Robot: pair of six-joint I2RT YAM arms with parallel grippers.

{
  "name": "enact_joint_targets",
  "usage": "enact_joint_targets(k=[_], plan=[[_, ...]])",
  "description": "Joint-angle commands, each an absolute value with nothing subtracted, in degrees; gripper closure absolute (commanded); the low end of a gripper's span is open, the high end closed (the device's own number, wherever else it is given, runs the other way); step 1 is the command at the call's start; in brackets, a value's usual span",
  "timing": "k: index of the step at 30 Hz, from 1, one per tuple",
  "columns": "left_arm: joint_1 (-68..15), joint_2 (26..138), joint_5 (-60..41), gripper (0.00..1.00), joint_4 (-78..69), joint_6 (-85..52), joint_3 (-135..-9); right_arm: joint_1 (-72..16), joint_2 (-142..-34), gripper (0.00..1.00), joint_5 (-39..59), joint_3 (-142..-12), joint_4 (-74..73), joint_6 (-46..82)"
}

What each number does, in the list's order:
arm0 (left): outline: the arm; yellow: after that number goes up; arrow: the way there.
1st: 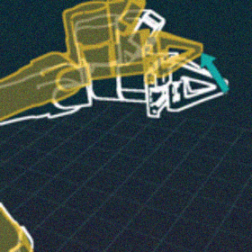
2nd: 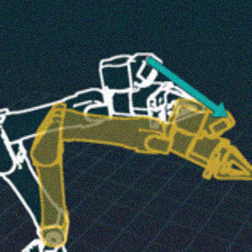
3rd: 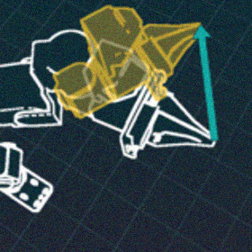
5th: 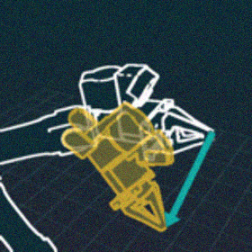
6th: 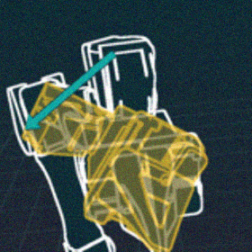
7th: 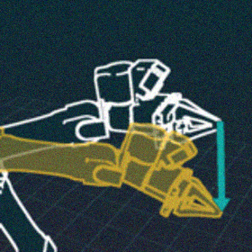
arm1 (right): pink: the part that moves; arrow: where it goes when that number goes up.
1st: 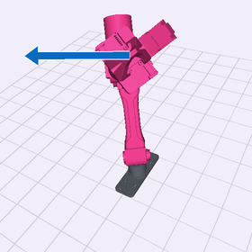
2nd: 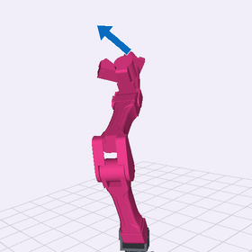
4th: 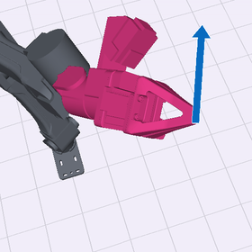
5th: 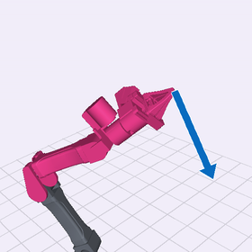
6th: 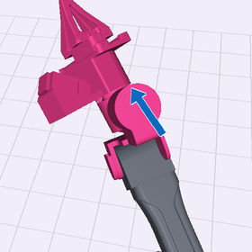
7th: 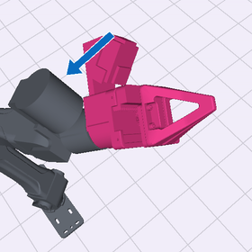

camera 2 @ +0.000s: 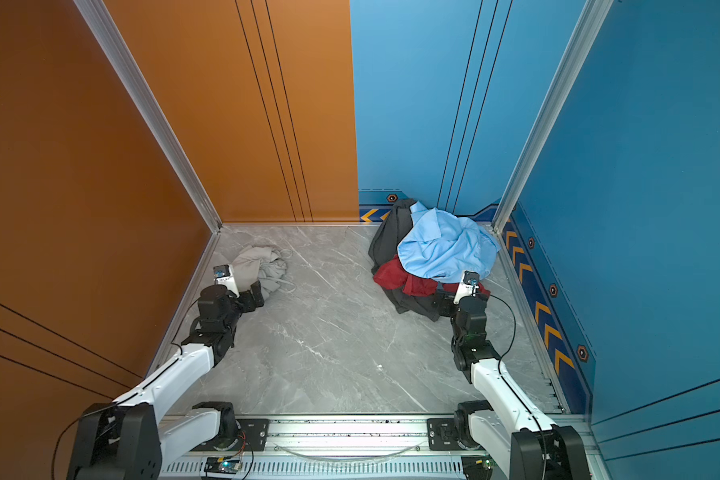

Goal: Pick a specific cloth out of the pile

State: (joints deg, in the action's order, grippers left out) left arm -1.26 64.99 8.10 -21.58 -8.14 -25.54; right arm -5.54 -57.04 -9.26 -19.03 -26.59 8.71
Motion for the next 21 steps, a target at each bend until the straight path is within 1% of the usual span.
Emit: enact_joint_targets(k=[1, 6, 11, 15, 21], plan=[[-1.7, 67.5, 9.5, 0.02, -29.8, -5.3, -24.3, -5.3, -59.8, 0.0, -11.8, -17.7, -32.7, 6.9], [-1.5, 69.9, 9.0, 0.02, -34.1, -3.8, -22.6, -5.3, -63.9, 0.0, -12.5, -15.5, -37.7, 6.8], [-1.6, 72.5, 10.5, 0.02, -34.9, -2.1, -22.2, -5.4, -68.4, 0.0, -12.7, -13.4, -43.8, 7.1], [-1.5, 75.4, 10.4, 0.02, -38.4, -1.8, -21.4, -5.5, -68.8, 0.0, -13.9, -13.1, -45.3, 6.5], [-0.8, 78.1, 10.8, 0.02, -39.6, -2.5, -22.1, -5.5, -71.8, 0.0, -13.3, -13.7, -48.4, 5.8]])
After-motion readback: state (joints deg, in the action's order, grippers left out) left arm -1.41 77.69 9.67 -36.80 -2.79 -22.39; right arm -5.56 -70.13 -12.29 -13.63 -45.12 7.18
